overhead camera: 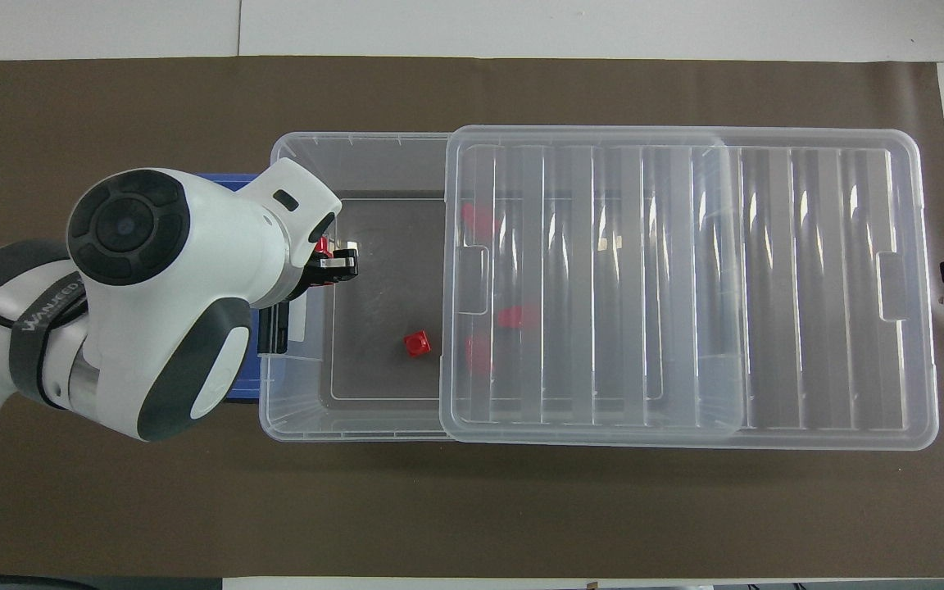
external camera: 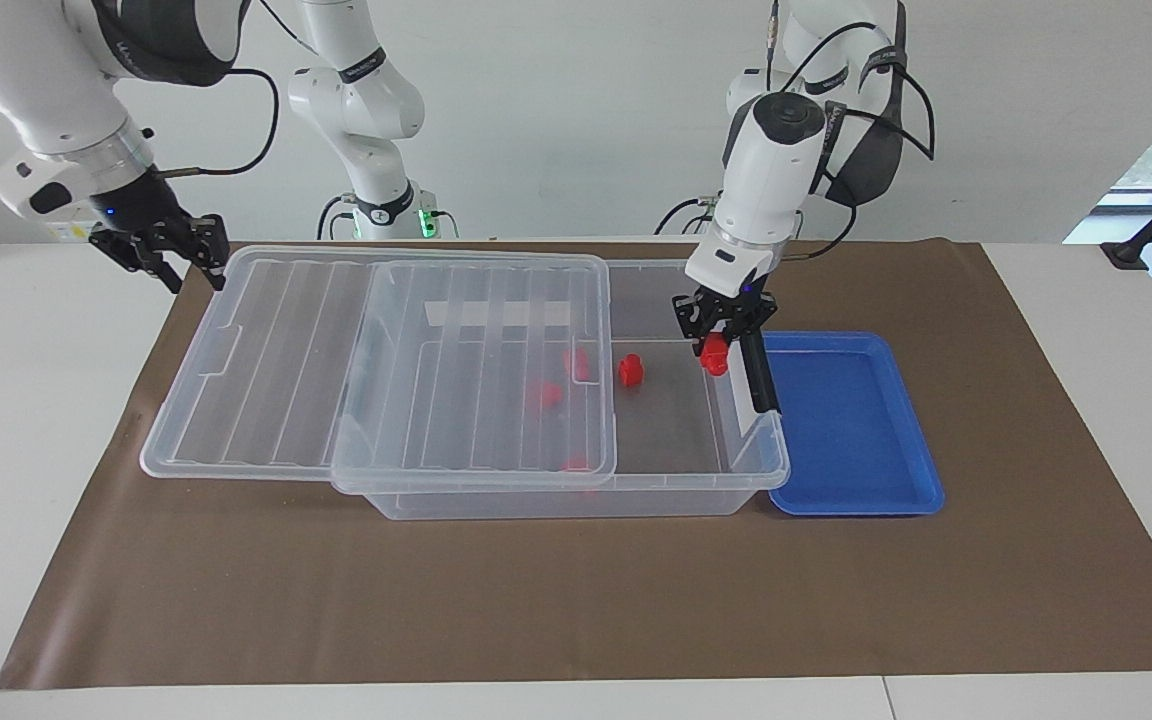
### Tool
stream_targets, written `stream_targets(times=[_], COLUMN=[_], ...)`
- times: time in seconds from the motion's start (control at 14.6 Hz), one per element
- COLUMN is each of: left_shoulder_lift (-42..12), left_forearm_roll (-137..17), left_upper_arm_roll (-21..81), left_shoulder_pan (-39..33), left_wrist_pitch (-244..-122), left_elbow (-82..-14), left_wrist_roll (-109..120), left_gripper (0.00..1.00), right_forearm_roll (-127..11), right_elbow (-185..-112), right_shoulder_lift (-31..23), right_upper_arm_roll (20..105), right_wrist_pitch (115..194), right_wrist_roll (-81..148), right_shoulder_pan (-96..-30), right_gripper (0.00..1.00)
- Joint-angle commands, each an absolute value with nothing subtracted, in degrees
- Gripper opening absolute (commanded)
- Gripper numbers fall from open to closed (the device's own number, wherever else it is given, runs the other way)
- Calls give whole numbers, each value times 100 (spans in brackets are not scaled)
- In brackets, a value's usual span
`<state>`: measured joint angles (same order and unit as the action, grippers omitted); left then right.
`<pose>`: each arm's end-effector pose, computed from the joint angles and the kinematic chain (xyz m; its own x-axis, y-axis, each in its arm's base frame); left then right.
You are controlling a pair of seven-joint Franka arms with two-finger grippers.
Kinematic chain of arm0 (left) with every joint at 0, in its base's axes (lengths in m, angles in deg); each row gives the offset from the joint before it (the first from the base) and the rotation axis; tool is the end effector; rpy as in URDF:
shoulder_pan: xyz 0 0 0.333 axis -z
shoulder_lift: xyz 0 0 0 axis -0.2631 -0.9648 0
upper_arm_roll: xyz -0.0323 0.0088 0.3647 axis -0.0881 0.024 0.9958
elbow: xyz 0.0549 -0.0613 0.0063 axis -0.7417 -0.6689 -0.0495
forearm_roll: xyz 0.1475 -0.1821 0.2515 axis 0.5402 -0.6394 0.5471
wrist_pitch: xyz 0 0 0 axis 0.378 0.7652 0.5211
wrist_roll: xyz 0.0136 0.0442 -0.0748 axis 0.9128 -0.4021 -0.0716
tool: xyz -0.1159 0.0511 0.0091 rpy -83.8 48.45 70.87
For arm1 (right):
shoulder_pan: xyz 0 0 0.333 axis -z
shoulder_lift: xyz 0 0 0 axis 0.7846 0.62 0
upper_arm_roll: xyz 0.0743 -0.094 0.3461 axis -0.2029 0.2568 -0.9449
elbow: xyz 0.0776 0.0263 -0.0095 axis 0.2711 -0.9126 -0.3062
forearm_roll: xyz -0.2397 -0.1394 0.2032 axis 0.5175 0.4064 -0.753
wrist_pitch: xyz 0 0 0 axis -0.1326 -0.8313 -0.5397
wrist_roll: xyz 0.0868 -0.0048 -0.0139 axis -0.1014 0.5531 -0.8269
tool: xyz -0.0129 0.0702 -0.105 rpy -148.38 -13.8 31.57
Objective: Place red block in blue tray from box
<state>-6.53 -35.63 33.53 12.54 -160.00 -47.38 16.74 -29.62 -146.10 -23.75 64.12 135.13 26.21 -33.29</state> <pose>0.4736 -0.2428 0.5434 0.9967 -0.0023 0.0813 -0.0063 -0.9987 0.0499 0.4727 -0.1041 0.6219 0.9993 0.0292 0.0250 0.0298 -0.9992 -0.0257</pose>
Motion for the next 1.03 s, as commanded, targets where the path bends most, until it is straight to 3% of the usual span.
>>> stream_targets(times=[0.0, 0.41, 0.96], left_shoulder_lift=[-322, -181, -1137], left_forearm_roll=[-3450, -3459, -3459], left_upper_arm_roll=[3343, 3343, 3343], left_shoulder_pan=[745, -285, -795], left_wrist_pitch=[-15736, -16665, -18397], left_elbow=[-4946, -5885, -6449], left_wrist_roll=[1062, -582, -1120], left_gripper=[0, 0, 0], right_forearm_roll=[-2914, -2914, -2914], right_elbow=[-15173, -15323, -15860], right_shoulder_lift=[-2517, -1937, -1981], right_upper_arm_roll=[6378, 6378, 6369], right_wrist_pitch=[14026, 14606, 15240], right_wrist_roll=[2109, 1818, 1941], right_shoulder_pan=[-2902, -2716, -2996], right_gripper=[0, 0, 0])
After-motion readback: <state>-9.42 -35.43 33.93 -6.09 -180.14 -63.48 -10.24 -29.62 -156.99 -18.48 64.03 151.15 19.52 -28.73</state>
